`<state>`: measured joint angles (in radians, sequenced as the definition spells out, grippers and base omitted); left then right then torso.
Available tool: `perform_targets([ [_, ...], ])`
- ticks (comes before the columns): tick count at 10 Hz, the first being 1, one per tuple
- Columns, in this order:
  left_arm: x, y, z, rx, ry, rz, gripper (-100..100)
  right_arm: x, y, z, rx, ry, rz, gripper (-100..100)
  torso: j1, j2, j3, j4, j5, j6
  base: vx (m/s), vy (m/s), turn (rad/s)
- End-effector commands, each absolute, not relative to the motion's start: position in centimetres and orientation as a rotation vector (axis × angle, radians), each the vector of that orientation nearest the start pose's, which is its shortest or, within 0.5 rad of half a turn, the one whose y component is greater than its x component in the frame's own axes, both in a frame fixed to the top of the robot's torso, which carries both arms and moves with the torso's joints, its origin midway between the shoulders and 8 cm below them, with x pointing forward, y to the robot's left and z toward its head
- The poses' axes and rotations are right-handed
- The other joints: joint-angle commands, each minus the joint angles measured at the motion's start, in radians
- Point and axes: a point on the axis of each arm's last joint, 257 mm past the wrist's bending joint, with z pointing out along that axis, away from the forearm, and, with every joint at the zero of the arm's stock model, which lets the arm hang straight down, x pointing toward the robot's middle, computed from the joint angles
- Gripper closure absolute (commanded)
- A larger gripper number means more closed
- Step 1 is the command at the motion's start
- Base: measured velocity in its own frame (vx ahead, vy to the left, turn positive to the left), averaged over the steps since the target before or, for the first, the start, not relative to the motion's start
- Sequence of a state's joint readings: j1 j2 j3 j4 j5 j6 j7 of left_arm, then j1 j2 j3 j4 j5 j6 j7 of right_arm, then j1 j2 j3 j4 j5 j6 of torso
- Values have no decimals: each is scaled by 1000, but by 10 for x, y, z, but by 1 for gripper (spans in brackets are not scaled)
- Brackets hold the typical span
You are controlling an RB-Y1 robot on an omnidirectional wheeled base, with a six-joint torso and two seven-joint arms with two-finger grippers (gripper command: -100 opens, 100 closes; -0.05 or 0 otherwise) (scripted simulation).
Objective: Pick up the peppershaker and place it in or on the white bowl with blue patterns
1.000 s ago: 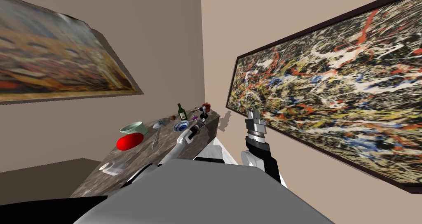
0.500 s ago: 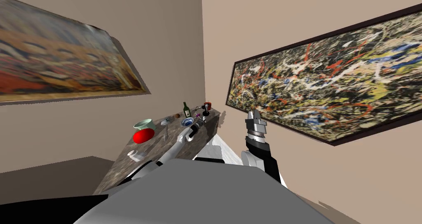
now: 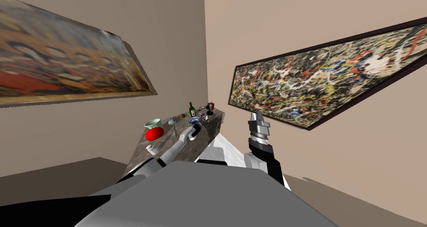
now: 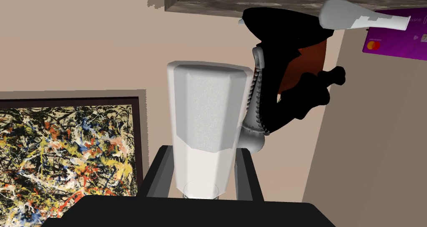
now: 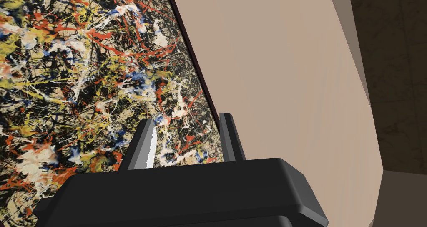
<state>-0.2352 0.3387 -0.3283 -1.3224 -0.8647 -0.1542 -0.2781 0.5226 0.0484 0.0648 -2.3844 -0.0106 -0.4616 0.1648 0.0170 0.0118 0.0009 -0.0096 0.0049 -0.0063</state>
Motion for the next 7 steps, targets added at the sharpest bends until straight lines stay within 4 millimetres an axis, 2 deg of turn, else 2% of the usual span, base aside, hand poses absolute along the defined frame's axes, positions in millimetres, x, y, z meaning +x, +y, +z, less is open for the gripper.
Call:
perform_targets([
  [1, 572, 131, -248, 330, 1637, -360, 100, 329, -266, 57, 612, 573, 1218, 0, 0, 0, 0, 0, 0, 0, -164, 104, -51],
  [3, 578, 141, -246, 322, 1648, -351, 100, 329, -266, 57, 612, 573, 1218, 0, -2, 0, 0, 0, 0, -1, -145, 82, -31],
  [7, 597, 169, -237, 288, 1670, -332, 100, 329, -266, 57, 612, 573, 1218, 0, -5, -10, -6, -2, -1, -1, -46, 54, -23],
])
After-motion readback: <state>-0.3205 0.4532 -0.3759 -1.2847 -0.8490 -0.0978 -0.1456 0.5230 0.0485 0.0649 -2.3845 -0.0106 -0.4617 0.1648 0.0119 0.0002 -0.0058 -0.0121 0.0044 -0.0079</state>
